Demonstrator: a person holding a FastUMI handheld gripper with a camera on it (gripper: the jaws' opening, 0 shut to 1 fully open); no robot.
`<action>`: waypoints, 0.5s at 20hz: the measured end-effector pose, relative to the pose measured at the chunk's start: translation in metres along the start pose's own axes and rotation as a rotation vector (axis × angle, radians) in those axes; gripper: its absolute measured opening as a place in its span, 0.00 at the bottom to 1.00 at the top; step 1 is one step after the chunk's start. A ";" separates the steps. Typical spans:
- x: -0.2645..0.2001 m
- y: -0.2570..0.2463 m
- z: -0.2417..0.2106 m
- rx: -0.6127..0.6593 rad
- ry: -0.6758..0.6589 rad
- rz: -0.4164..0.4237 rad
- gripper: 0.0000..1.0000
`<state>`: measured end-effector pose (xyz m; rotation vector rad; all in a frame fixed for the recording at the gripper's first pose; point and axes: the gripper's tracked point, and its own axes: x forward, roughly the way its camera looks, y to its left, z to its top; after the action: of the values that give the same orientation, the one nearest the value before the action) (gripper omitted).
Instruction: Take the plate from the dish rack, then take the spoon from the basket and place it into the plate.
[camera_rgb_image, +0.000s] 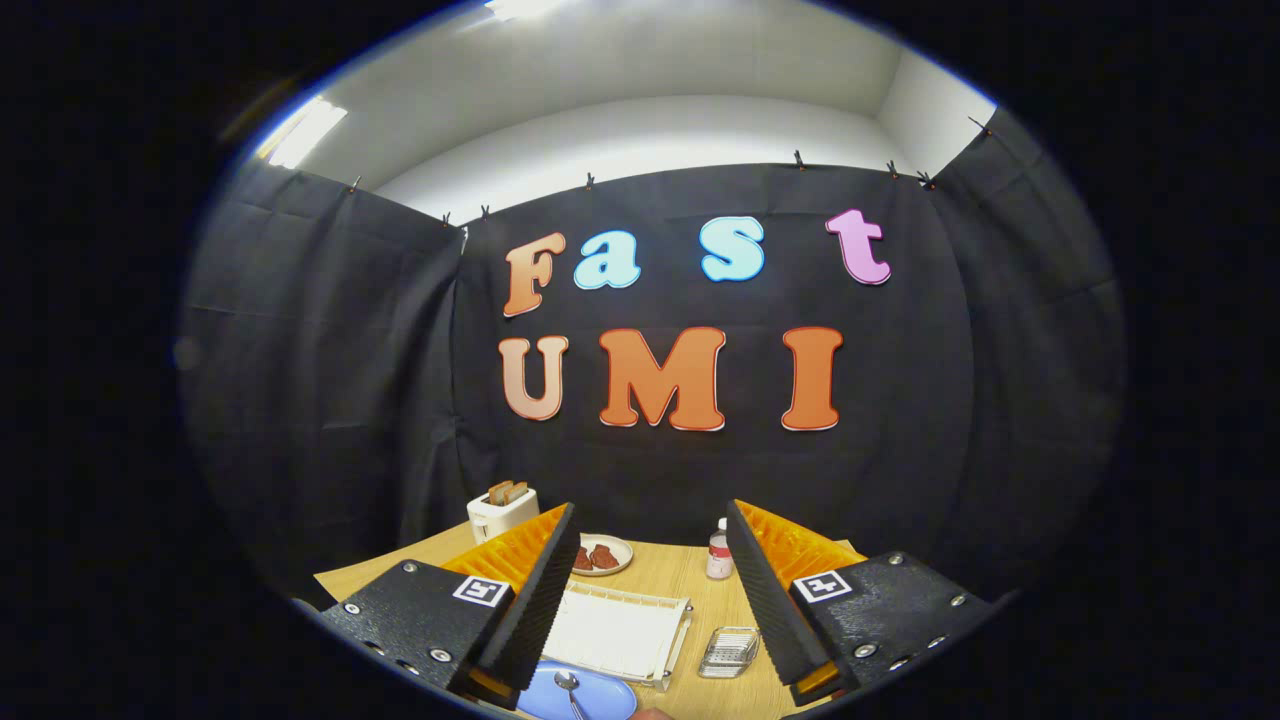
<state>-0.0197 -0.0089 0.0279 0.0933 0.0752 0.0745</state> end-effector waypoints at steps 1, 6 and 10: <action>-0.001 -0.001 0.006 -0.001 -0.023 -0.005 0.88; -0.005 -0.003 0.024 -0.014 -0.045 -0.030 0.88; -0.006 0.001 0.034 -0.029 -0.069 -0.025 0.88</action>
<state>-0.0225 -0.0119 0.0619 0.0656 0.0063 0.0469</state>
